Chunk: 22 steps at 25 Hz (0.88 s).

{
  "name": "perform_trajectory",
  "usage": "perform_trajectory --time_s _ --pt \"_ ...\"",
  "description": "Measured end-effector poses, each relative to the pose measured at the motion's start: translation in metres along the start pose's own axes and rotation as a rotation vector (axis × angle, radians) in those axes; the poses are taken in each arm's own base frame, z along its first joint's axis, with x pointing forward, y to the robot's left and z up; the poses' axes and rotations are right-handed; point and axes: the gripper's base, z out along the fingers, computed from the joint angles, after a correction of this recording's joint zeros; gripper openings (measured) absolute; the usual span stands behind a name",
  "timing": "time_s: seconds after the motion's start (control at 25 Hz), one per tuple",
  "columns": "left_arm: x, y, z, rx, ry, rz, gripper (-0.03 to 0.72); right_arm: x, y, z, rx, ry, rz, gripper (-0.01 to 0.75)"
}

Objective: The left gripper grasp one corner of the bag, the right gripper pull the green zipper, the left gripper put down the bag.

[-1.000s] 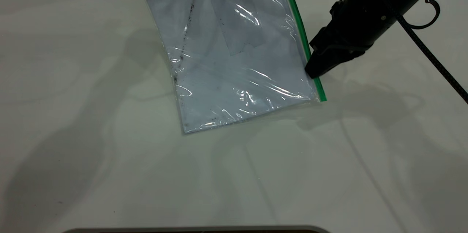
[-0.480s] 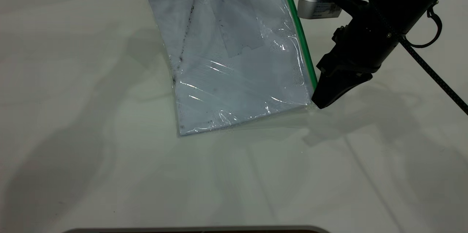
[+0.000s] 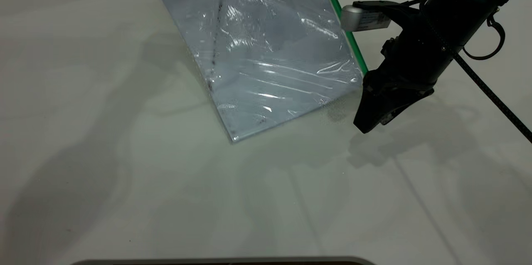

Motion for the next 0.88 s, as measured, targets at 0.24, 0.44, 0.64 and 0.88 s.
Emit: perform_trajectory --time_s 0.24,0.44,0.64,0.88 --pt "0.008 -0.006 0.029 0.050 0.054 -0.119 0.086 -0.003 -0.004 0.000 0.046 -0.031 0.017 0.582" --pt "0.009 -0.006 0.030 0.048 0.059 -0.225 0.280 -0.007 -0.006 -0.006 0.087 -0.069 0.018 0.584" --pt "0.012 -0.005 0.028 0.033 0.115 -0.256 0.510 -0.020 -0.004 -0.031 0.153 -0.164 -0.001 0.585" --pt "0.012 0.000 -0.001 -0.100 0.284 -0.459 0.589 -0.039 0.012 -0.088 0.226 -0.326 -0.050 0.585"
